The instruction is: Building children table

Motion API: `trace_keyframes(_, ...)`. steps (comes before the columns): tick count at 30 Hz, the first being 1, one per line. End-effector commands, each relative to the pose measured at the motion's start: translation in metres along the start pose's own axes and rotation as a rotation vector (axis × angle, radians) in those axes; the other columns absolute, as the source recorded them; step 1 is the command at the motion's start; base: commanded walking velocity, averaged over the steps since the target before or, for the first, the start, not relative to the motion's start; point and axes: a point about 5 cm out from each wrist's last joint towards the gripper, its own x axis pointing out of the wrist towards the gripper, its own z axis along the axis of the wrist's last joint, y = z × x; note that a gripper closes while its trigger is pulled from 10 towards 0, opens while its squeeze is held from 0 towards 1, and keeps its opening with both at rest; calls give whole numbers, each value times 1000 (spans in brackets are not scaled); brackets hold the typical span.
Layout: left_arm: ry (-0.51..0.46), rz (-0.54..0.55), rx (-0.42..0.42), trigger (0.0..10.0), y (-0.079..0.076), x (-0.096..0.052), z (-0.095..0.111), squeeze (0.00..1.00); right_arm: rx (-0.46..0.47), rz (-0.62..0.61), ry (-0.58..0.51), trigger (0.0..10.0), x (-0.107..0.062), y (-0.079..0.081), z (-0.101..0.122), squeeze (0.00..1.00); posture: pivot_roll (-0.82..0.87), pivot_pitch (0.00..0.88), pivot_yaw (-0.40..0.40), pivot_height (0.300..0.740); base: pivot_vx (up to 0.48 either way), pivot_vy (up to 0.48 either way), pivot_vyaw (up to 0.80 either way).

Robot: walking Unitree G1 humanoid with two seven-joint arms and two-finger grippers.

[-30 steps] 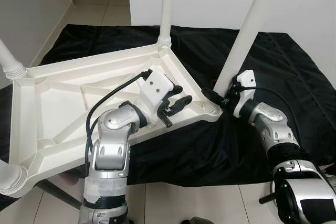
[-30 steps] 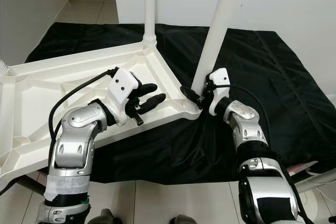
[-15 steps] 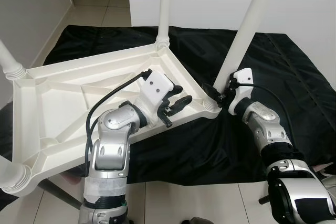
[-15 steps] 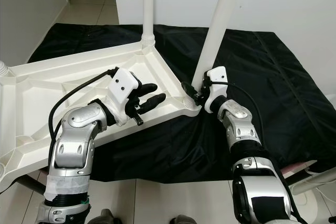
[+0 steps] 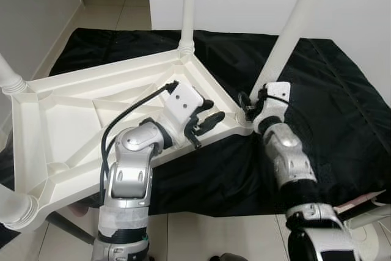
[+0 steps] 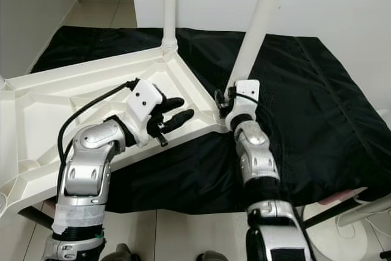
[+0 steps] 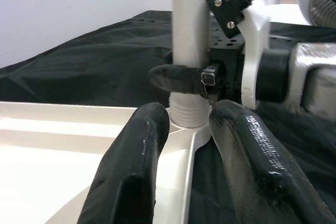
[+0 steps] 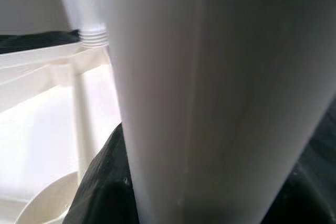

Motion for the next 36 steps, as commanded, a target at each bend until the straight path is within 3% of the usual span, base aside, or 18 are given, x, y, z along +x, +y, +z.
trace_keyframes(1,-17,293,-55,10000,5,3,-2,0,8,-66,99,10000,-8,-5,-21,0,-18,0,-30,740,0,0,0)
trace_keyframes(4,-16,290,-55,10000,4,3,-2,0,30,-115,100,10000,-14,2,-25,0,-17,0,-32,740,0,0,0)
trace_keyframes(6,-16,287,-56,10000,3,2,-3,0,57,-224,71,10000,-27,8,-25,0,-16,0,-36,740,0,0,0)
trace_keyframes(10,-14,282,-56,10000,2,1,-3,0,55,-276,74,10000,-34,6,-23,0,-17,0,-37,740,0,0,0)
trace_keyframes(18,-10,276,-55,10000,1,1,-4,0,53,-242,73,10000,-42,7,-21,0,-21,0,-33,740,0,0,0)
trace_keyframes(19,-8,272,-54,10000,1,1,-4,0,62,-215,58,10000,-44,9,-18,1000,-23,0,-31,740,0,0,0)
trace_keyframes(26,-2,255,-46,10000,-1,2,-4,0,75,-109,-50,10000,-45,5,-4,973,-23,0,-27,740,0,0,0)
trace_keyframes(27,0,252,-44,10000,-1,1,-4,0,75,-57,-68,10000,-43,2,-1,0,-23,0,-25,740,0,0,0)
trace_keyframes(28,0,252,-44,10000,-1,1,-4,0,75,-57,-68,10000,-43,2,-1,0,-23,0,-25,740,0,0,0)
trace_keyframes(32,5,245,-36,10000,0,2,-4,0,42,159,-95,10000,-33,-13,8,0,-29,1,-15,740,0,0,0)
trace_keyframes(36,6,240,-32,10000,0,3,-4,0,3,261,-95,10000,-24,-23,13,0,-30,3,-11,740,0,0,0)
